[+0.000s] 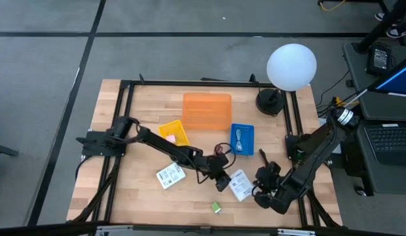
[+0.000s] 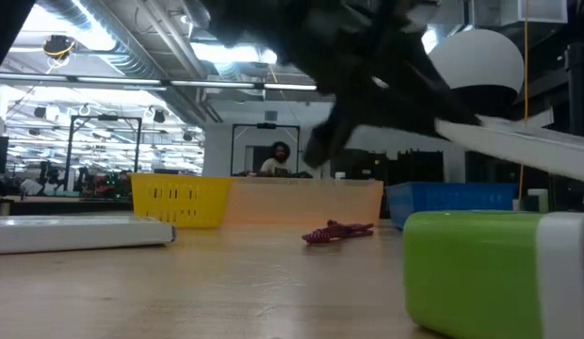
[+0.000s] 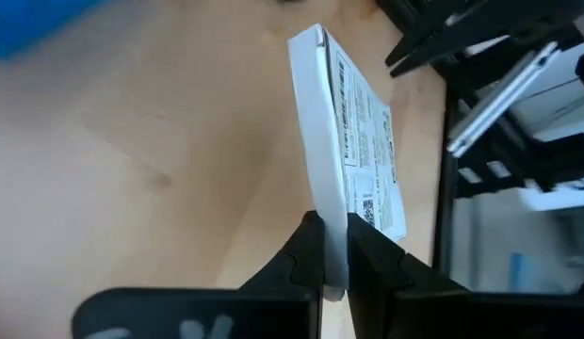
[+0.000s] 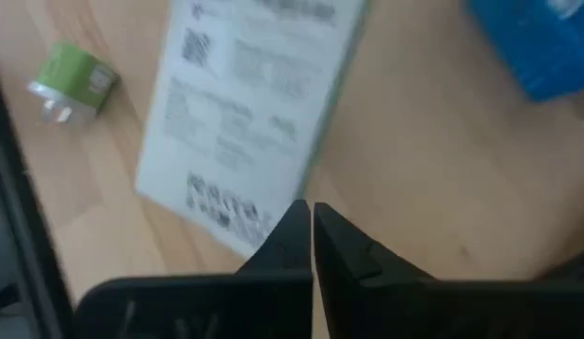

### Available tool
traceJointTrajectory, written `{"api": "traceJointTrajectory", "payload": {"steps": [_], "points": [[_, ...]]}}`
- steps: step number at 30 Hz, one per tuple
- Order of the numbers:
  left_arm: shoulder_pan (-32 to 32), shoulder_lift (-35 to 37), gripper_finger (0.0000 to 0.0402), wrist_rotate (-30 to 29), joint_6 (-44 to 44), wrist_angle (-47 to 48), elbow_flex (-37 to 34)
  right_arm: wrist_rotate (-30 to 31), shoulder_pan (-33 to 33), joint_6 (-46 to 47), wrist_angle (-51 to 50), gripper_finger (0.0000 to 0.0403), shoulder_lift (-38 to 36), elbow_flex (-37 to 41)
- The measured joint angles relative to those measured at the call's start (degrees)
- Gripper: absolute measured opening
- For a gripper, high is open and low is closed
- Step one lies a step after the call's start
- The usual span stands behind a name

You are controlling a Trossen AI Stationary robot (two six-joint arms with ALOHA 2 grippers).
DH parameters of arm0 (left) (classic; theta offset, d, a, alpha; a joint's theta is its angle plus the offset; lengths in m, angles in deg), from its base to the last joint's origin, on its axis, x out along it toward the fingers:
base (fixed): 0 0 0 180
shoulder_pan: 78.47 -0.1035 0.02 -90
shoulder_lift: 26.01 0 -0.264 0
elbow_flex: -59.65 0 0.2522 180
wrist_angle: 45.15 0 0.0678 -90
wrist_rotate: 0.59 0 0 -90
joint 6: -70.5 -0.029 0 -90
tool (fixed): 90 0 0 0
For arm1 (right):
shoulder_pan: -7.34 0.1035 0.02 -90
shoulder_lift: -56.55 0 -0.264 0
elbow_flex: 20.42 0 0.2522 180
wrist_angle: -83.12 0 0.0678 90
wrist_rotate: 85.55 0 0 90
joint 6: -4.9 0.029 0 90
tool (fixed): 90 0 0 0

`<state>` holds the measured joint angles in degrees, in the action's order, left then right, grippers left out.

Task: Pick and place items into bin
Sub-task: Put the right card reader box into the orange bin

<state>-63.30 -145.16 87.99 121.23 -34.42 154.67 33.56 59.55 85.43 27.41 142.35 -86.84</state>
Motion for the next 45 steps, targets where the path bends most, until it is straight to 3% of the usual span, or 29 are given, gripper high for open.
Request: {"api": "traceJointTrajectory", "payload": {"steps": [10,14,21,27,36,45], "points": [[-0.63,11.8,0.0016,-11.81,-15.83,12.69,-0.02,7.18,-0.03,-4.26,-0.88,0.0,-0.35,-0.02],[-0.71,15.73,0.0016,-16.45,-20.55,16.48,-0.02,7.31,-0.03,-6.02,0.49,0.0,-0.37,-0.02],[-0.6,20.52,0.0014,-26.92,-25.47,22.41,-0.29,13.91,-0.03,-13.39,5.87,0.0,-0.37,-0.02],[-0.6,21.83,0.0014,-31.75,-27.14,25.33,-0.31,16.48,-0.03,-18.21,8.71,0.0,-0.37,-0.07],[2.24,21.85,0.0014,-32.67,-29.08,22.15,-1.48,20.32,-0.03,-22.16,15.85,0.0,-0.39,2.85],[1.22,27.83,0.0014,-28.43,-31.01,3.54,-17.49,19.47,-0.03,-24.26,19.1,0.0,-0.39,3.87]]}}
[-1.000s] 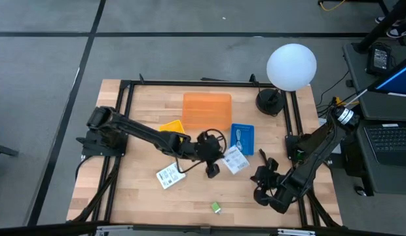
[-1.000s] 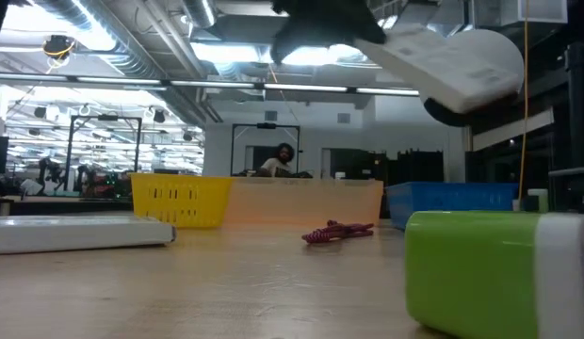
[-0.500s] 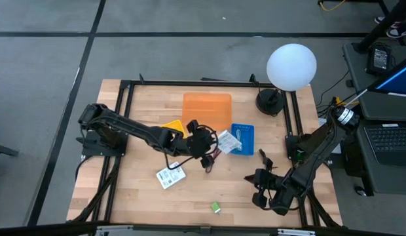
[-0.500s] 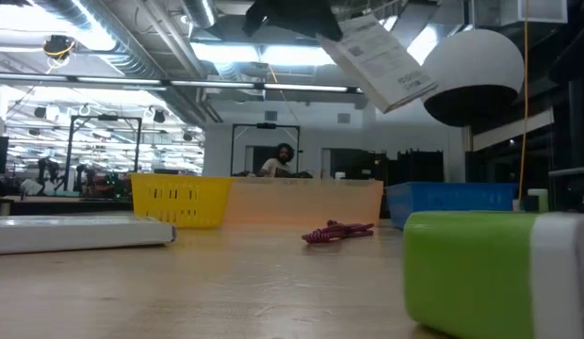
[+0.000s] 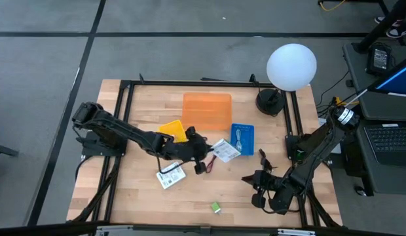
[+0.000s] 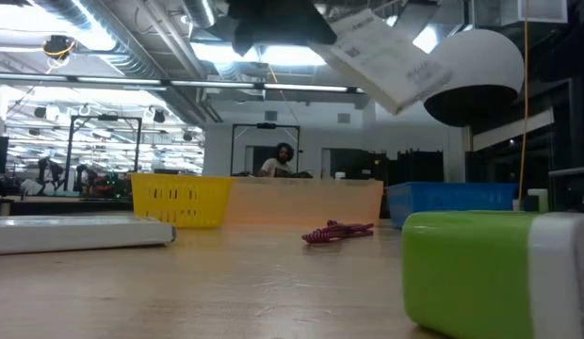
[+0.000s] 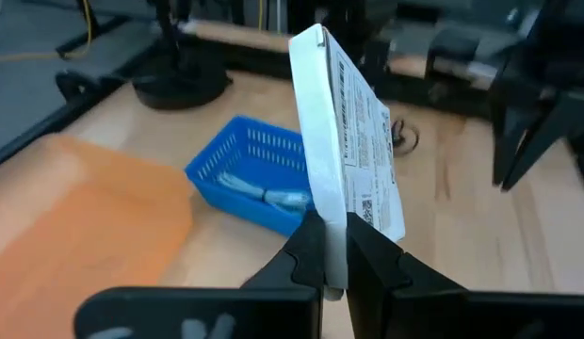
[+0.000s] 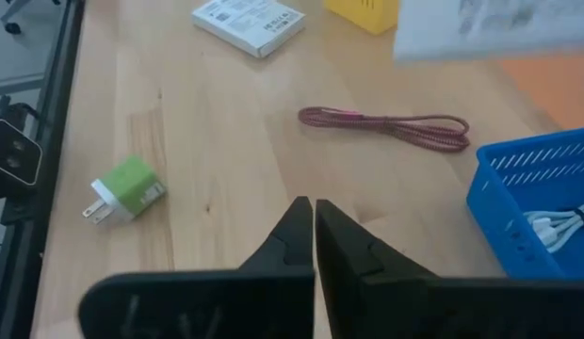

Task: Pick and place items into bin
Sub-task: Put the right card reader box into the orange bin

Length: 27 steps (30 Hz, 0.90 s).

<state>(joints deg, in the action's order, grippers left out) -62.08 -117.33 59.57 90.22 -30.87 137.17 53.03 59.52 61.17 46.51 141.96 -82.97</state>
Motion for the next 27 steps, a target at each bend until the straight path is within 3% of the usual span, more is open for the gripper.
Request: {"api": "traceJointTrajectory", "payload": {"steps": [8,15,20,27], "points": [[-0.94,11.31,0.0014,0.31,-4.06,-9.61,-12.75,0.06,-1.1,-3.09,0.46,0.0,0.0,0.0],[-3.69,16.58,0.0014,5.77,-9.74,-19.81,-21.9,0.3,-6.09,-4.15,1.43,0.0,0.0,0.0],[-8.24,18.25,0.0014,8.96,-10.5,-23.4,-25.9,1.21,-8.97,-10.03,5.0,0.0,0.0,0.0],[-13.67,18.86,0.0013,14.7,-13.17,-23.51,-26.04,3.48,-12.12,-17.55,9.79,0.0,0.0,0.0]]}}
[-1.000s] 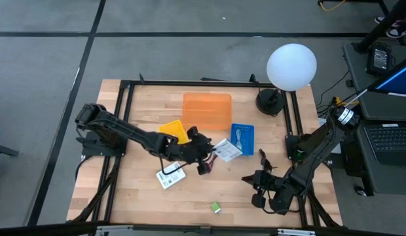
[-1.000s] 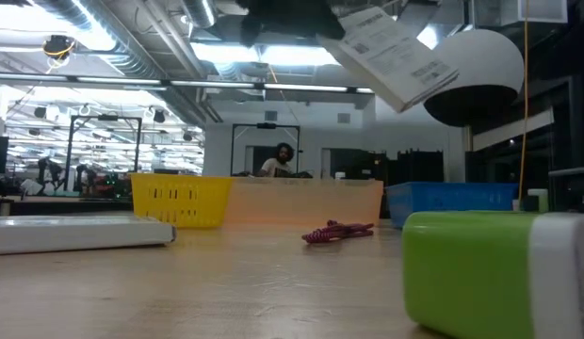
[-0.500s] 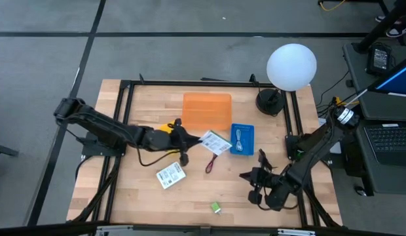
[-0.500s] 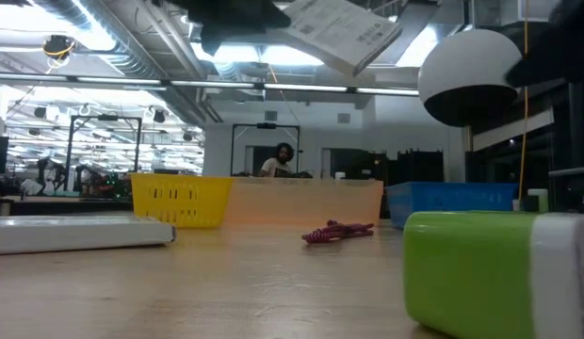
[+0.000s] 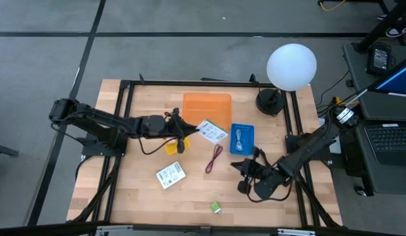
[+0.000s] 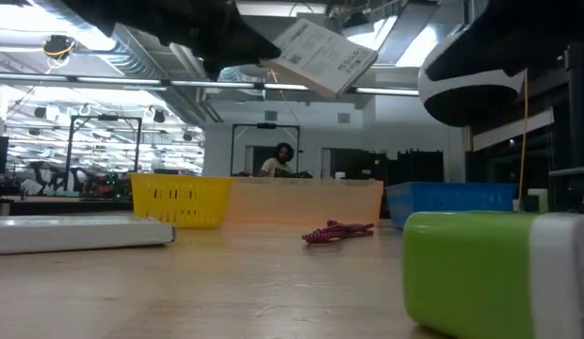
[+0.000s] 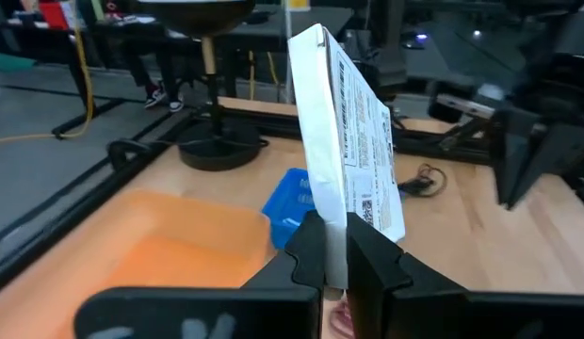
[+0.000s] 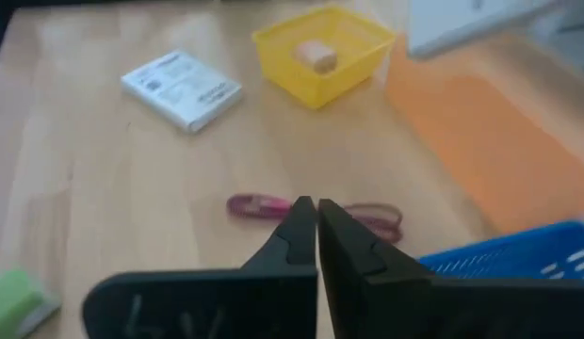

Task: Pick and place items into bin
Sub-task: Put the right card reader box into the orange bin

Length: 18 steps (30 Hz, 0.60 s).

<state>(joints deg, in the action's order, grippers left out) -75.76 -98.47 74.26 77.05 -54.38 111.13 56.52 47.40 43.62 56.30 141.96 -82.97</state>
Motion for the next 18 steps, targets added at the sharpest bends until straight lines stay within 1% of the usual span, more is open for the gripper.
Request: {"api": "traceJointTrajectory", "payload": {"steps": [6,13,16,18], "points": [[-3.68,0.73,0.0014,1.71,-2.02,-0.25,0.0,-0.32,-2.87,-6.13,6.49,0.0,0.0,2.23],[-9.94,1.11,0.0015,1.47,-0.47,0.1,0.0,-3.41,-6.58,-7.93,7.47,0.0,-0.1,2.69],[-13.26,1.11,0.0016,1.48,0.62,0.91,0.0,-3.75,-7.31,-8.42,7.67,0.0,-0.11,2.69],[-15.51,1.09,0.0016,3.03,1.67,0.7,0.0,-3.76,-7.58,-9.18,7.67,0.0,-0.11,2.69]]}}
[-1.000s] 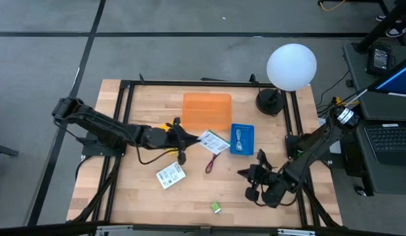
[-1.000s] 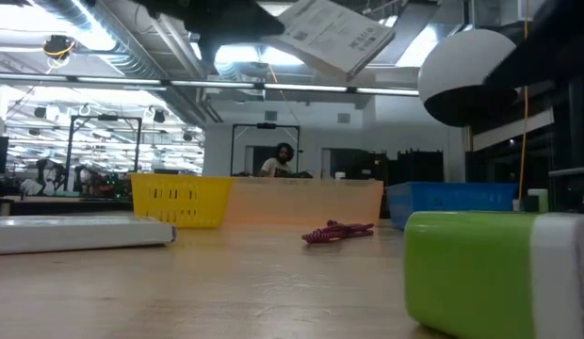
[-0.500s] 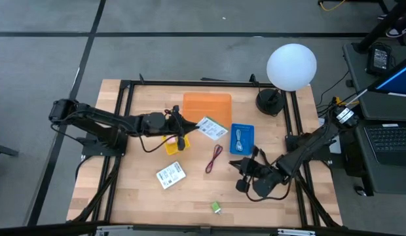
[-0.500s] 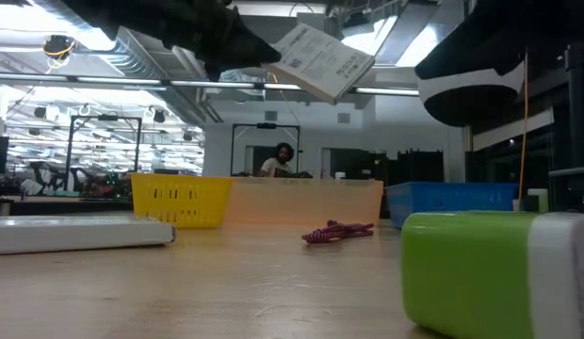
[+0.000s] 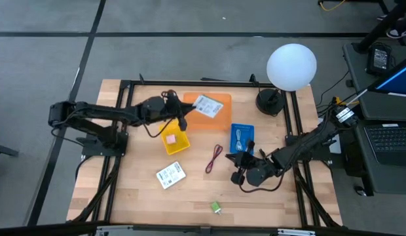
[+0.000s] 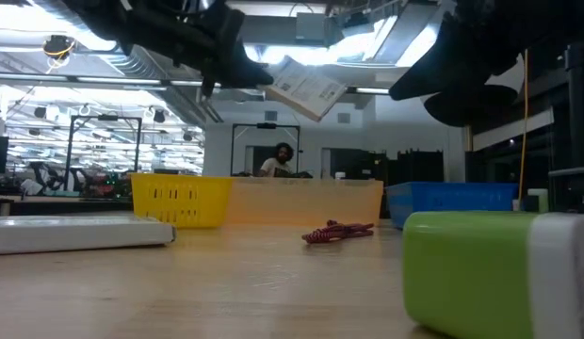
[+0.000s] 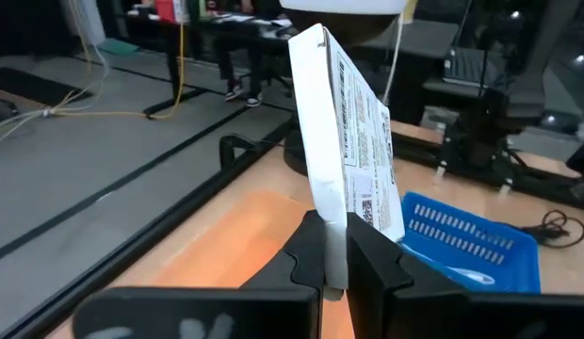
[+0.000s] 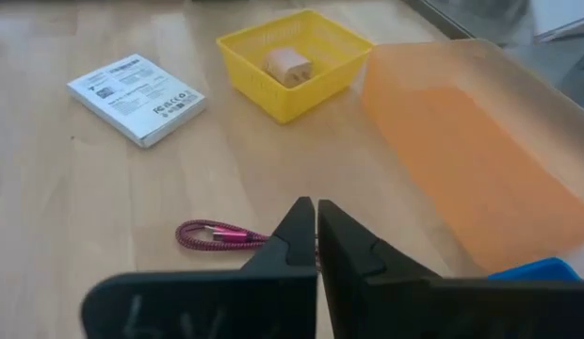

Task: Pick and place items into bin
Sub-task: Put the right card reader box into the orange bin

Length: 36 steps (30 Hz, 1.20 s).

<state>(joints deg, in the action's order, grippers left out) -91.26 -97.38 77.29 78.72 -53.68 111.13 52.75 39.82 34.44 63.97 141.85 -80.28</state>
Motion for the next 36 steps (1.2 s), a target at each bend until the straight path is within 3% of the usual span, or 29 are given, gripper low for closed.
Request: {"api": "traceJointTrajectory", "payload": {"steps": [9,17,29,36], "points": [[-6.12,-0.02,0.0016,9.11,-0.42,1.24,0.0,0.04,-1.39,-1.35,0.02,0.0,0.0,0.0],[-6.95,-0.38,0.0017,9.24,-2.7,10.32,0.0,-1.39,-2.96,-1.65,0.02,0.0,0.0,0.0],[-10.5,-0.46,0.0013,10.79,7.71,11.99,0.03,-3.45,-6.83,-4.72,0.11,0.0,0.0,0.0],[-12.1,-2.85,0.0013,11.86,8.1,22.99,6.41,-7.66,-10.25,-9.5,2.93,0.0,0.0,0.0]]}}
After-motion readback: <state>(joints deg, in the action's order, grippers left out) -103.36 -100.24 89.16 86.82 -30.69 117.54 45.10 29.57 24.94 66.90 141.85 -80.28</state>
